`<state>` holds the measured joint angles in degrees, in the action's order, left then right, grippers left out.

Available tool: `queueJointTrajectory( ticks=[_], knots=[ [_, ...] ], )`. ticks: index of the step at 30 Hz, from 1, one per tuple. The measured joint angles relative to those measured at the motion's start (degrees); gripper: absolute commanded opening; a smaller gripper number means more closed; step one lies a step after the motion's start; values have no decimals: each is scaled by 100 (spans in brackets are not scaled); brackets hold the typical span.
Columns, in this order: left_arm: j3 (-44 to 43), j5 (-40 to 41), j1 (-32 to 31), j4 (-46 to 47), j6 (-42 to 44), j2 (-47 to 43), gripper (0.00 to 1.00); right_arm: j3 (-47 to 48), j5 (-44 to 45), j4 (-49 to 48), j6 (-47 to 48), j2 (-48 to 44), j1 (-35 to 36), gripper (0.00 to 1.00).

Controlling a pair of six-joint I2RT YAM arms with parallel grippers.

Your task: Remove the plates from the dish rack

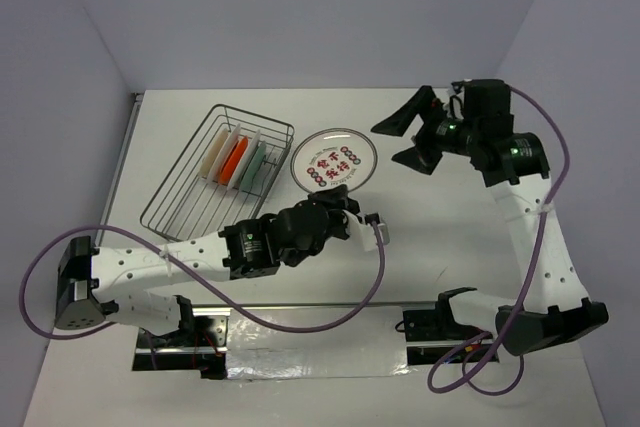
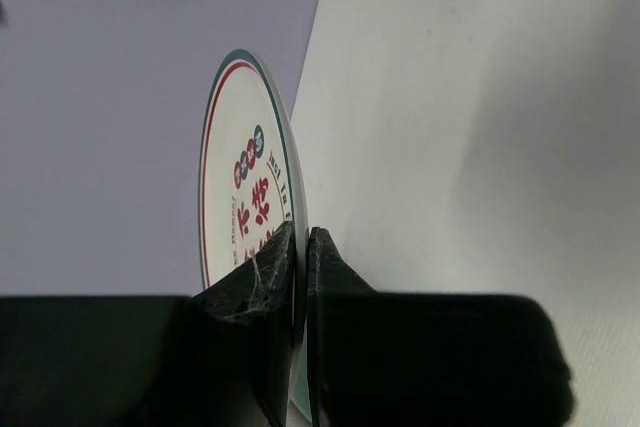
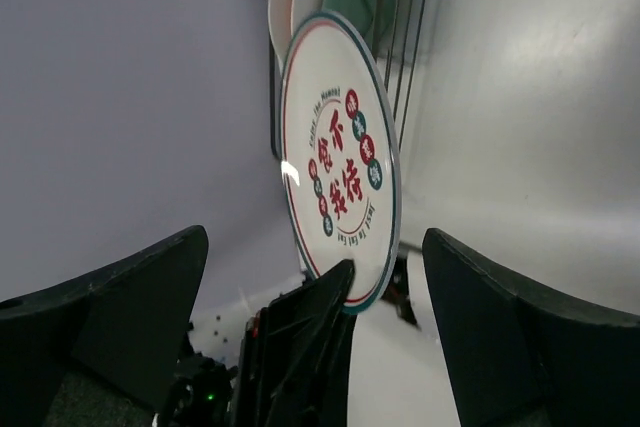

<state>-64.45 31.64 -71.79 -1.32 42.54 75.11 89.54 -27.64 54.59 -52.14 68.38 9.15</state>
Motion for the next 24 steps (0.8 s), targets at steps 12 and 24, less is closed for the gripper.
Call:
queueJointTrajectory(
  ticks=[12, 24],
  knots=[
    [-22, 142, -573, 719, 411, 98, 12, -1451, -245, -776, -101, -57, 533, 0],
    [-1049, 750, 131, -619, -1773, 621, 99, -2608, 664, -2496, 1012, 28, -787, 0]
  ],
)
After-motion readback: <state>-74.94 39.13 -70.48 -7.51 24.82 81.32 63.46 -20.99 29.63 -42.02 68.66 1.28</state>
